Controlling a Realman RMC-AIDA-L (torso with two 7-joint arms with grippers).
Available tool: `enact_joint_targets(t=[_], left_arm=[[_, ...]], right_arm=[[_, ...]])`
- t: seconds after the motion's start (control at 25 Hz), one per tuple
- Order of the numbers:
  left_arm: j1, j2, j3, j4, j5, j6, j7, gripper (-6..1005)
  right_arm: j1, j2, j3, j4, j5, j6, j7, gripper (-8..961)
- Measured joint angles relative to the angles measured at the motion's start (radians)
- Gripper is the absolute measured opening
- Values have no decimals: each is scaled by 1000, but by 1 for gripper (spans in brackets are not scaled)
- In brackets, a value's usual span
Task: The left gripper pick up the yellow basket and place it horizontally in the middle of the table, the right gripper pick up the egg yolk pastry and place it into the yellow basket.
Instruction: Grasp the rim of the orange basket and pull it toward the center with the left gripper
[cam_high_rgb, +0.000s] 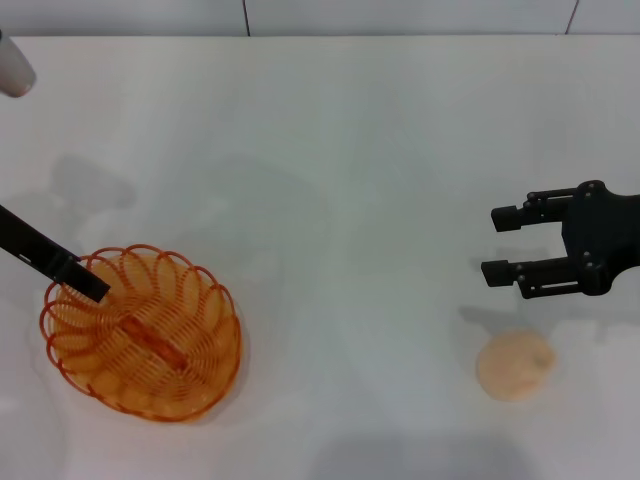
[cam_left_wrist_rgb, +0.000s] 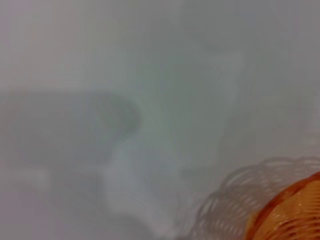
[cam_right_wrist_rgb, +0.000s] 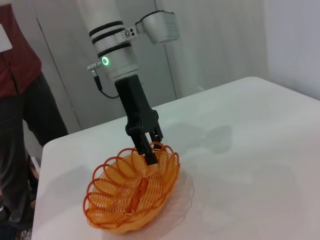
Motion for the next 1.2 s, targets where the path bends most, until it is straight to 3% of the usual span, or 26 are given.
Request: enact_joint_targets(t=[0.2, 0.52, 1.2], left_arm=[[0, -2, 1, 0, 0, 6, 0, 502], [0, 0, 10, 0, 0, 3, -10, 503], [1, 8, 13, -24, 0, -15, -31, 200]], right_arm=[[0, -1, 1, 0, 0, -2, 0, 694], [0, -2, 3, 0, 0, -2, 0, 694], [0, -2, 0, -6, 0, -10, 7, 694]])
